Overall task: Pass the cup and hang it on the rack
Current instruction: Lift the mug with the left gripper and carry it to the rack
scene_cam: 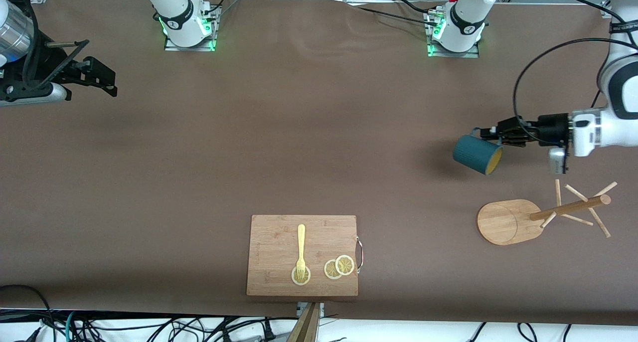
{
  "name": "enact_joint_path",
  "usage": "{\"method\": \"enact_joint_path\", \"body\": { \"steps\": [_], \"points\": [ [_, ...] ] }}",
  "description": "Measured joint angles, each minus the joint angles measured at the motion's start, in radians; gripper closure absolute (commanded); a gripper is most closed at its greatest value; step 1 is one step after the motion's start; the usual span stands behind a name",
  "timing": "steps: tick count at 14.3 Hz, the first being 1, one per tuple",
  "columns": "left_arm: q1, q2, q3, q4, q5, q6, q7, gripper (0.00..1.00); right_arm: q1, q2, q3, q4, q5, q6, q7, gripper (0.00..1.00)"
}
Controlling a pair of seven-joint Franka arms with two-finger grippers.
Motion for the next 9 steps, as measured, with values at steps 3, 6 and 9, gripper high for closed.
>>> {"method": "enact_joint_path", "body": {
  "steps": [3,6,9],
  "points": [
    [0.048,0.054,0.043,0.055,-0.079,-0.081,-0.091,1.0,0.0,0.0,0.0,0.0,0.0,0.0,0.0,0.0],
    [0.125,0.103,0.047,0.114,-0.114,-0.142,-0.115,1.0,0.0,0.0,0.0,0.0,0.0,0.0,0.0,0.0],
    [0.172,0.128,0.048,0.16,-0.117,-0.163,-0.124,1.0,0.0,0.001,0.0,0.0,0.0,0.0,-0.001,0.0]
  ]
}}
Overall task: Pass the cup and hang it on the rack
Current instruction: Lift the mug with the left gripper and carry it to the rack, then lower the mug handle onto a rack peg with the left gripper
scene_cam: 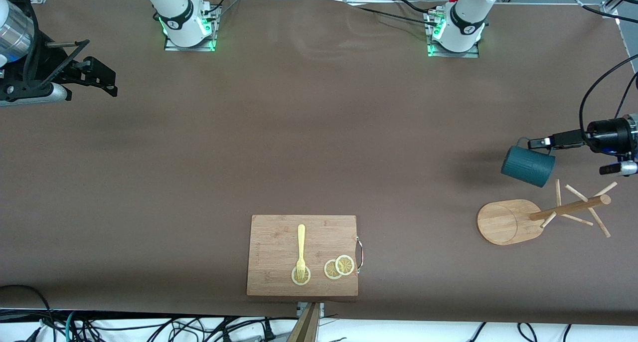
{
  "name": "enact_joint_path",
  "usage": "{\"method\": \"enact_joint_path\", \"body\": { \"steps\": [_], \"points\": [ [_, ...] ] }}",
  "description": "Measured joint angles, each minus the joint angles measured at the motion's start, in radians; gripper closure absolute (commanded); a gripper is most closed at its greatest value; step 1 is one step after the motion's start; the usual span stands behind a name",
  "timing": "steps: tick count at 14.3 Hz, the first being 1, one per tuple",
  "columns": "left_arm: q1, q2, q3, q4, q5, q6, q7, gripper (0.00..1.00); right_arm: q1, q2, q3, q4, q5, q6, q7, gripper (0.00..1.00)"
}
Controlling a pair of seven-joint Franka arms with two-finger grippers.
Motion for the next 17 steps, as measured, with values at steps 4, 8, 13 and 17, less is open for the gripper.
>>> {"method": "enact_joint_path", "body": {
  "steps": [4,8,13,17],
  "points": [
    [0.031,0.042,0.0,0.035,-0.05,-0.001,-0.002,1.0,0.0,0.004,0.0,0.0,0.0,0.0,0.0,0.0],
    [0.052,0.088,0.0,0.049,-0.099,-0.001,-0.002,1.0,0.0,0.006,0.0,0.0,0.0,0.0,0.0,0.0],
    [0.094,0.137,0.0,0.098,-0.12,-0.009,-0.002,1.0,0.0,0.006,0.0,0.0,0.0,0.0,0.0,0.0],
    [0.119,0.165,0.0,0.101,-0.167,-0.026,-0.002,1.0,0.0,0.006,0.0,0.0,0.0,0.0,0.0,0.0]
  ]
}}
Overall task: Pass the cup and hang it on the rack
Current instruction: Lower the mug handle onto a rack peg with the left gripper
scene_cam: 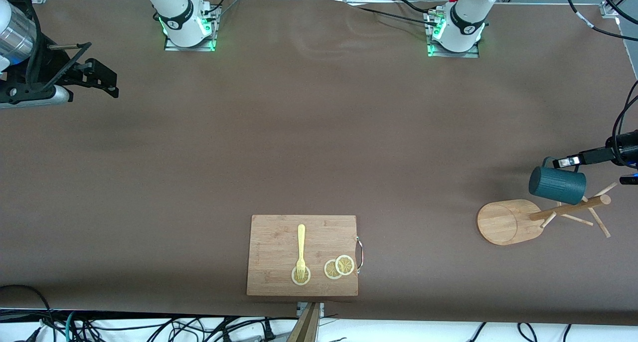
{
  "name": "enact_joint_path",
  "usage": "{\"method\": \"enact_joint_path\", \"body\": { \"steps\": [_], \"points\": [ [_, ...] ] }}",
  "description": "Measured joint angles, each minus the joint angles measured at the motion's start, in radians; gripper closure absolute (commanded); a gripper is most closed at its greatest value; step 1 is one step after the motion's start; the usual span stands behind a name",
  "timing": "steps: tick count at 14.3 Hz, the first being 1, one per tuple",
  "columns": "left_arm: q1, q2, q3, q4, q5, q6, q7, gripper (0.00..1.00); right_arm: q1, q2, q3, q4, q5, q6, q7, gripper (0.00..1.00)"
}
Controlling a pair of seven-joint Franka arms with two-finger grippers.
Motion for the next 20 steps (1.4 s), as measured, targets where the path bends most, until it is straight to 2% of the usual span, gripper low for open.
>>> {"method": "enact_joint_path", "body": {
  "steps": [8,13,14,15,16,17,20],
  "points": [
    [0.042,0.059,-0.002,0.009,-0.042,-0.033,0.044,1.0,0.001,0.0,0.0,0.0,0.0,0.0,0.0,0.0],
    [0.065,0.099,-0.003,0.054,-0.053,-0.07,0.053,1.0,0.001,0.0,0.001,0.0,0.0,0.0,0.0,0.0],
    [0.067,0.103,-0.004,0.059,-0.055,-0.074,0.055,0.89,0.001,0.0,0.001,0.0,0.0,0.0,0.0,0.0],
    [0.068,0.107,-0.005,0.062,-0.058,-0.074,0.055,0.63,0.001,0.0,0.001,0.0,0.0,0.0,0.0,0.0],
    [0.068,0.109,-0.005,0.064,-0.06,-0.075,0.057,0.3,0.001,0.0,0.001,0.0,0.0,0.0,0.0,0.0],
    [0.068,0.112,-0.005,0.065,-0.06,-0.075,0.064,0.0,0.001,0.0,0.001,0.0,0.0,0.0,0.0,0.0],
    [0.07,0.125,-0.005,0.065,-0.06,-0.075,0.141,0.0,0.001,0.0,0.001,0.0,0.0,0.0,0.0,0.0]
  ]
}}
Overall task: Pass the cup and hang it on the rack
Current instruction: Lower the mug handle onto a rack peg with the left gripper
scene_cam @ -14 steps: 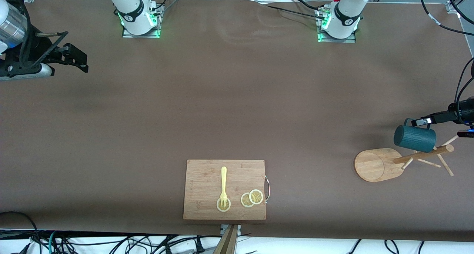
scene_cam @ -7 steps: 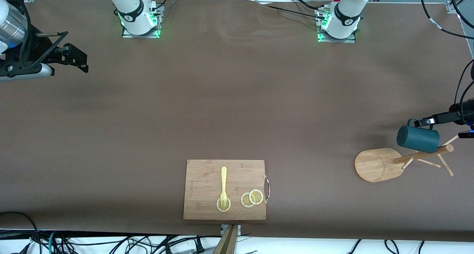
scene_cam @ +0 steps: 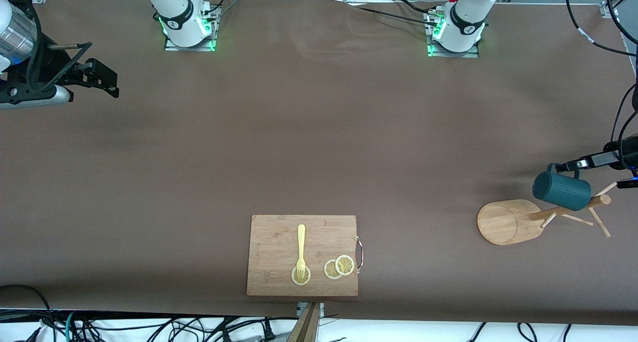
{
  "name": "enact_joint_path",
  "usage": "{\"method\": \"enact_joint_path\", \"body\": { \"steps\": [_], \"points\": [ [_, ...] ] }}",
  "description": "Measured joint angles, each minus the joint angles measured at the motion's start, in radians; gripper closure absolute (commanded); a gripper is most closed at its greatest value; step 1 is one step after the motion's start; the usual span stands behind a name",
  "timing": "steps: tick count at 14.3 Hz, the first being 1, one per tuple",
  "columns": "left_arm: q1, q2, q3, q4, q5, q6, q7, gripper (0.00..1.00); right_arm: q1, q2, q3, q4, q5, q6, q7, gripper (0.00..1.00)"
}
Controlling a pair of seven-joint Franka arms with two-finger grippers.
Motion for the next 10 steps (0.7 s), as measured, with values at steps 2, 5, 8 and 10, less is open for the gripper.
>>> {"method": "enact_joint_path", "body": {
  "steps": [2,5,8,10],
  "points": [
    [0.001,0.002,0.0,0.003,0.0,0.0,0.013,0.0,0.0,0.0,0.0,0.0,0.0,0.0,0.0,0.0],
    [0.002,0.002,0.0,0.032,0.0,-0.011,0.017,0.0,0.0,0.0,0.0,0.0,0.0,0.0,0.0,0.0],
    [0.002,0.002,0.0,0.04,0.0,-0.016,0.017,0.0,0.001,0.0,0.003,0.0,0.0,0.0,0.0,0.0],
    [0.005,0.003,0.0,0.041,0.0,-0.026,0.017,0.0,0.004,0.0,0.004,0.0,0.0,0.0,0.0,0.0]
  ]
}}
